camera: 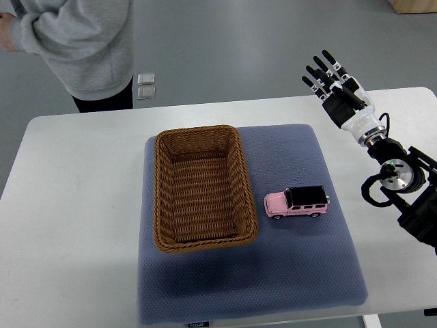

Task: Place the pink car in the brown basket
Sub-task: 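Lower the right hand down toward the pink toy car, then close the right hand's fingers around the pink car's body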

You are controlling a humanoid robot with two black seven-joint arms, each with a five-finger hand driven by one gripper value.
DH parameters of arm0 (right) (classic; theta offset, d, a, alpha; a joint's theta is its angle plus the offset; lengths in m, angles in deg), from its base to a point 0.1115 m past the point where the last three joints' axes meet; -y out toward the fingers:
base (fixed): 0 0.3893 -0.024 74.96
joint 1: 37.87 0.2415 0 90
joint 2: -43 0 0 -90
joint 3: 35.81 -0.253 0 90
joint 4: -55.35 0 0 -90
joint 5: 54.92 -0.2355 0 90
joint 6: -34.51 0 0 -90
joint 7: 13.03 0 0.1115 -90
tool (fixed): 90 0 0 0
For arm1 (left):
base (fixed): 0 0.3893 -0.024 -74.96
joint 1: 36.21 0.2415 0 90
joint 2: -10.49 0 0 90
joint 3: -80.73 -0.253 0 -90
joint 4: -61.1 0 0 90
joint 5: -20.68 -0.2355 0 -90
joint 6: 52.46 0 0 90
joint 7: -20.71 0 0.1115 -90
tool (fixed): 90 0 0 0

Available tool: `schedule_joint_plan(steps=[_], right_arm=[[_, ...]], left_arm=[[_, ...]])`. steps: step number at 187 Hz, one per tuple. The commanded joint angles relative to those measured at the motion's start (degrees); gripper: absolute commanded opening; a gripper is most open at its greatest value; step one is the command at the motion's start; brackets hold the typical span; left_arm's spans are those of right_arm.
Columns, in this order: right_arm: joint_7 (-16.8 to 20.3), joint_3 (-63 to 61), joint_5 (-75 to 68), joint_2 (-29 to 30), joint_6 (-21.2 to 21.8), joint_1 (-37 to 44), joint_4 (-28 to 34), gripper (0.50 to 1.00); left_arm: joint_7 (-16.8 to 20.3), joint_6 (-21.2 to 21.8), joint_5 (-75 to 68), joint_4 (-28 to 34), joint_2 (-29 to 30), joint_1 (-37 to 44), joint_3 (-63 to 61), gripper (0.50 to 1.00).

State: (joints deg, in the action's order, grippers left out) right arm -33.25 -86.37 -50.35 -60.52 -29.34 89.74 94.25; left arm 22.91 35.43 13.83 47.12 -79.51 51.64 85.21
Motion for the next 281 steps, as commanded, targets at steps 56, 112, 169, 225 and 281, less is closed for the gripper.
schedule_joint_plan(steps=[56, 112, 169, 225, 281], right_arm=[[0.35, 0.37, 13.17, -1.59, 1.18, 1.23, 0.21, 0.915], [4.48, 19.53, 51.41, -20.58, 3.82, 10.38, 15.42, 0.917], [8.17, 32.10, 63.45, -33.50, 3.55, 13.89, 36.60, 0.917], [8.17, 32.37, 65.48, -31.21, 0.22, 9.85, 35.55, 0.917], [8.26, 32.37, 68.38, -26.90, -4.62, 6.86, 30.36, 0.909]], left_arm=[[0.00, 0.09, 0.00, 0.00, 0.00, -0.06, 0.35, 1.000], [0.00, -0.43, -0.09, -0.70, 0.00, -0.23, 0.18, 1.000], [0.00, -0.43, -0.09, -0.70, 0.00, -0.41, 0.18, 1.000], [0.00, -0.52, -0.09, -0.79, 0.00, -0.41, 0.18, 1.000], [0.00, -0.43, -0.09, -0.70, 0.00, -0.41, 0.18, 1.000]])
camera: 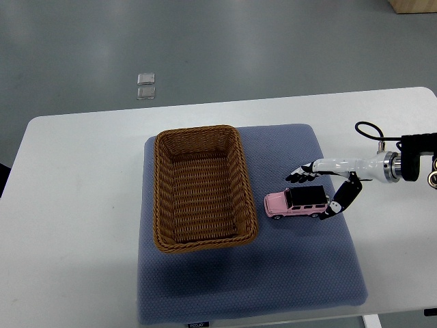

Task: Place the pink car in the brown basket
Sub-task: 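Close the right hand's fingers around the pink car's body, then lift the pink car with the right hand toward the basket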

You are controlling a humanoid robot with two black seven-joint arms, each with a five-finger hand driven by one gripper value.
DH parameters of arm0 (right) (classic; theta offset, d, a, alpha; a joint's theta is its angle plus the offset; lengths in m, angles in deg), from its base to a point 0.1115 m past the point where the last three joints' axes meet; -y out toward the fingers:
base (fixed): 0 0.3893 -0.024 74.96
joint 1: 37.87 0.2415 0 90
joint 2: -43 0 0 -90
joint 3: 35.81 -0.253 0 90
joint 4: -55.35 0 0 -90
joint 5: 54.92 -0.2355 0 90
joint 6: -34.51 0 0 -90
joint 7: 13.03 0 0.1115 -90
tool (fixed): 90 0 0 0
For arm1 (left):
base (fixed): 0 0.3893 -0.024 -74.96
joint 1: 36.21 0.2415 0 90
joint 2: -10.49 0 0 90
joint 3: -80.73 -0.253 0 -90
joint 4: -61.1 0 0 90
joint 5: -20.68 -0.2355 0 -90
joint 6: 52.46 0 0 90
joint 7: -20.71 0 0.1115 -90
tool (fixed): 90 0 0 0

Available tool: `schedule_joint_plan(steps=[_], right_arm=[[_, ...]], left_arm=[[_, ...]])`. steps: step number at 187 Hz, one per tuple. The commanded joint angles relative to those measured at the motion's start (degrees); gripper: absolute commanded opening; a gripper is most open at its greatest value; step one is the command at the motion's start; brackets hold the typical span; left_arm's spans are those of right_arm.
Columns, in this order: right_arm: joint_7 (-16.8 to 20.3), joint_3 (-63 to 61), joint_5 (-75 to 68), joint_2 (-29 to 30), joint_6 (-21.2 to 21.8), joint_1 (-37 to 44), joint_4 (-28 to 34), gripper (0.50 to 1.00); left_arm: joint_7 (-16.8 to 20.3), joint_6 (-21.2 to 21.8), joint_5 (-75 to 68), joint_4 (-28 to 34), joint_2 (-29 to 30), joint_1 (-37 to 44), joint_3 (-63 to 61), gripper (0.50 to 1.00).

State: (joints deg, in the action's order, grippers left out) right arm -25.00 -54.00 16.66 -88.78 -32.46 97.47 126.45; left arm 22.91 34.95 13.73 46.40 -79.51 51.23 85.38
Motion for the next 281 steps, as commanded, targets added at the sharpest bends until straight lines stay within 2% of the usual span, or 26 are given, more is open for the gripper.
schedule_joint_plan(steps=[1, 19, 58, 82, 87, 93, 98, 183, 281], right_arm=[[0.01, 0.00, 1.46, 1.44, -1.59, -0.96, -1.93, 0.909], [0.01, 0.00, 2.16, 1.79, -2.11, -1.75, -2.45, 0.893], [-0.08, 0.09, 2.34, 2.76, -4.22, -2.19, -3.16, 0.774], [-0.08, 0.00, 2.78, 2.67, -4.31, -2.19, -3.16, 0.613], [-0.08, 0.00, 3.04, 2.67, -4.31, -2.19, -3.07, 0.558], [-0.08, 0.00, 3.21, 2.67, -4.31, -2.19, -3.07, 0.515], [-0.08, 0.00, 3.22, 2.67, -4.40, -2.19, -3.07, 0.500], [-0.25, -1.06, 2.42, -0.23, -4.75, -0.70, -2.54, 0.500], [-0.43, -1.14, 1.90, -2.95, -2.82, 7.12, -2.10, 0.500]], left_arm=[[0.00, 0.04, 0.01, 0.02, 0.00, 0.00, 0.00, 1.000], [0.00, 0.04, 0.01, 0.11, 0.00, 0.00, 0.00, 1.000], [-0.09, 0.04, 0.01, 0.20, 0.00, 0.00, 0.00, 1.000], [0.00, 0.04, 0.01, 0.37, 0.00, 0.00, 0.00, 1.000], [0.00, 0.04, 0.01, 0.37, 0.00, 0.00, 0.00, 1.000], [-0.09, 0.04, 0.01, 0.37, 0.00, 0.00, -0.08, 1.000], [0.00, 0.04, 0.01, 0.37, 0.00, 0.00, -0.08, 1.000], [0.00, 0.04, 0.01, 0.46, 0.00, 0.00, 0.00, 1.000], [-0.09, 0.04, 0.01, 0.37, 0.00, 0.00, -0.08, 1.000]])
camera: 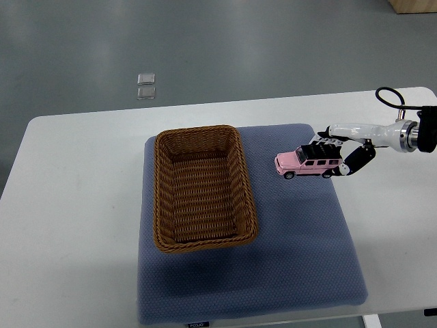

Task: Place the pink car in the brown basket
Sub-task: 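Lift the pink car with the right hand toward the basket, then carry the car over the basket and lower it inside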

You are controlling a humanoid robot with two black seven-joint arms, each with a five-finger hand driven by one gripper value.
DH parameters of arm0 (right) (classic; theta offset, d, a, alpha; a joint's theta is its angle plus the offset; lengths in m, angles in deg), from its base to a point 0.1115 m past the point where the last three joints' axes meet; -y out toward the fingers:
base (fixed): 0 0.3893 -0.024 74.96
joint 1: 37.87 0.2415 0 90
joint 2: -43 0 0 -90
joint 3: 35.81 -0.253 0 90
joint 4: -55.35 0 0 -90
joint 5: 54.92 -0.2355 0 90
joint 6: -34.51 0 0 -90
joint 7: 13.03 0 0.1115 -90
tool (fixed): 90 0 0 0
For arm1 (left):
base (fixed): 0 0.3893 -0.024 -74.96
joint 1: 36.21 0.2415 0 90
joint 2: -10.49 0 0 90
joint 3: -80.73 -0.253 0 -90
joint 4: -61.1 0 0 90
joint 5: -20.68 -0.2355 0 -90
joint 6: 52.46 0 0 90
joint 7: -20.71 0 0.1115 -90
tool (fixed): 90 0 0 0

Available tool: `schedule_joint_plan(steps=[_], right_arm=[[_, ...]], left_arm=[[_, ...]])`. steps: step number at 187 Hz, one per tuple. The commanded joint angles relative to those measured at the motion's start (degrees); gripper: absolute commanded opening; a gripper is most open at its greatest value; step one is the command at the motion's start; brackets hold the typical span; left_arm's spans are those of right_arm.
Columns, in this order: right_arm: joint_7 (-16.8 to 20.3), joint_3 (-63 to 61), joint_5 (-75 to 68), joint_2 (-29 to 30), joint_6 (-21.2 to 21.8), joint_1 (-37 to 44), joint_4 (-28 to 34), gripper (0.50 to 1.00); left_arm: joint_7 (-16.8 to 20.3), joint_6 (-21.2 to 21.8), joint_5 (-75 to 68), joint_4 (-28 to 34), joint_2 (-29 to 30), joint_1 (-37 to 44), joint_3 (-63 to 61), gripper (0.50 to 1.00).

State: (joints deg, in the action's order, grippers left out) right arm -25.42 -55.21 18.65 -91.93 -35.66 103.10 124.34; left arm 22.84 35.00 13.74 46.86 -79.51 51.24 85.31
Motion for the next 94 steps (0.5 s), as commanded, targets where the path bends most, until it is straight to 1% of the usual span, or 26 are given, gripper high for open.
schedule_joint_plan(steps=[1, 18, 39, 65, 94], right_arm=[[0.00, 0.06, -0.09, 0.20, 0.38, 1.50, 0.00, 0.500], [0.00, 0.06, -0.18, 0.82, 0.55, 3.35, 0.00, 0.500], [0.08, 0.15, -0.18, 3.28, 0.29, 4.66, -0.61, 0.500], [0.17, 0.33, -0.09, 8.46, -0.41, 6.07, -3.69, 0.500], [0.35, 0.94, -0.01, 17.25, -0.94, 8.18, -9.92, 0.500]], left_arm=[[-0.01, 0.00, 0.00, -0.09, 0.00, 0.00, -0.01, 1.000], [-0.01, 0.00, 0.00, -0.09, 0.00, 0.00, -0.01, 1.000], [-0.01, 0.00, 0.00, -0.27, 0.00, 0.00, -0.01, 1.000], [0.08, 0.00, 0.00, -0.44, 0.00, 0.00, -0.10, 1.000], [-0.01, 0.00, 0.00, -0.62, 0.00, 0.00, -0.10, 1.000]])
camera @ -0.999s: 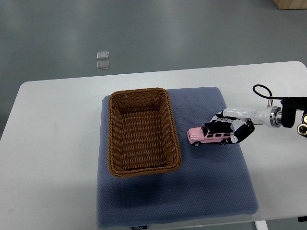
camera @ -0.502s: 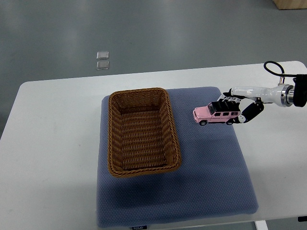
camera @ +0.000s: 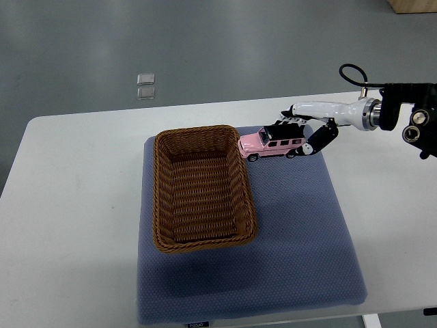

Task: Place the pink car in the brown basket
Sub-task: 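Carry the car over the basket and lower it inside, then open the right hand to release the car into the basket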

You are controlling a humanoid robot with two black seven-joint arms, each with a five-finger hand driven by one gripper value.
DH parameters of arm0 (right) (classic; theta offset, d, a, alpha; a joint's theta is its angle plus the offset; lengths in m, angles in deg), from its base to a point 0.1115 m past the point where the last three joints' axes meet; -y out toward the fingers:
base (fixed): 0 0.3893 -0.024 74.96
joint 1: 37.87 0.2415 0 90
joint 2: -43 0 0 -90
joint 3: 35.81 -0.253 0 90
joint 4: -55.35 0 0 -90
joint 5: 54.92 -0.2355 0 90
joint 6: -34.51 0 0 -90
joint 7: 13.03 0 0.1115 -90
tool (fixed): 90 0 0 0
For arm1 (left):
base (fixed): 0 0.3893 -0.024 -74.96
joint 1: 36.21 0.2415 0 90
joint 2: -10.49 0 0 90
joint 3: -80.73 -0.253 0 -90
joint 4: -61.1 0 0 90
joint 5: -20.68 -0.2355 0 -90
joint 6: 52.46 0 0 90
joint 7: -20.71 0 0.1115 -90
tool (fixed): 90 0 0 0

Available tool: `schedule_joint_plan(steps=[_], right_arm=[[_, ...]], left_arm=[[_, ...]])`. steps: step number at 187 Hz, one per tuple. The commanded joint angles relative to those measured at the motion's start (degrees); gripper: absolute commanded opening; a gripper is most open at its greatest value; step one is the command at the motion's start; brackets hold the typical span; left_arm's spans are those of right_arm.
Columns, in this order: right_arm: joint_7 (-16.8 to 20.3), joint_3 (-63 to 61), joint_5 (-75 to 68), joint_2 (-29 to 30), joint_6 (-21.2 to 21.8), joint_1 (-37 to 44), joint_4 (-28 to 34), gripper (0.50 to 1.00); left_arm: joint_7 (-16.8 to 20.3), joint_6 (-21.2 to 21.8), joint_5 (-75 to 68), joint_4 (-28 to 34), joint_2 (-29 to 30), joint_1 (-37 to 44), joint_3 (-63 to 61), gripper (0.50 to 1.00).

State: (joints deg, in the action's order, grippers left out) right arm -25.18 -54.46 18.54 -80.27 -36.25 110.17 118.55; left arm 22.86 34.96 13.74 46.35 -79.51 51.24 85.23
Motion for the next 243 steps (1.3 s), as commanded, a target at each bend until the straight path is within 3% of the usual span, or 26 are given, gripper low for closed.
schedule_joint_plan(steps=[1, 56, 121, 130, 159, 170, 203, 213, 243], right_arm=[[0.10, 0.19, 0.10, 5.59, -0.34, 1.10, -4.13, 0.500], [0.10, 0.54, 0.28, 17.28, -1.83, 2.25, -12.83, 0.500], [-0.07, 2.73, 0.28, 23.96, -3.86, 1.37, -17.49, 0.500], [-0.16, 3.17, 0.28, 24.57, -4.12, 1.28, -17.93, 0.537], [-0.34, 5.28, 0.37, 25.45, -5.35, 1.28, -18.63, 0.580], [-0.43, 5.28, 0.37, 25.54, -5.44, 1.28, -18.63, 0.623], [-0.43, 5.02, 0.19, 25.54, -5.44, 1.45, -18.72, 0.866], [-0.43, 5.02, 0.10, 25.45, -5.35, 1.45, -18.72, 0.895], [-0.43, 4.14, -0.16, 24.66, -4.82, 1.98, -18.63, 0.913]], left_arm=[[-0.04, 0.03, 0.00, -0.10, 0.00, 0.00, -0.02, 1.000], [0.05, 0.03, -0.08, -0.28, 0.00, 0.00, -0.19, 1.000], [-0.04, 0.03, -0.08, -0.28, 0.00, 0.00, -0.20, 1.000], [0.05, -0.06, -0.08, -0.28, 0.00, 0.00, -0.20, 1.000], [-0.04, -0.06, -0.08, -0.28, 0.00, 0.00, -0.20, 1.000], [-0.04, -0.06, -0.08, -0.28, 0.00, 0.00, -0.28, 1.000], [-0.04, -0.06, -0.08, -0.28, 0.00, 0.00, -0.28, 1.000], [-0.04, -0.06, -0.08, -0.28, 0.00, -0.09, -0.28, 1.000], [0.05, -0.06, -0.08, -0.28, 0.00, -0.09, -0.37, 1.000]])
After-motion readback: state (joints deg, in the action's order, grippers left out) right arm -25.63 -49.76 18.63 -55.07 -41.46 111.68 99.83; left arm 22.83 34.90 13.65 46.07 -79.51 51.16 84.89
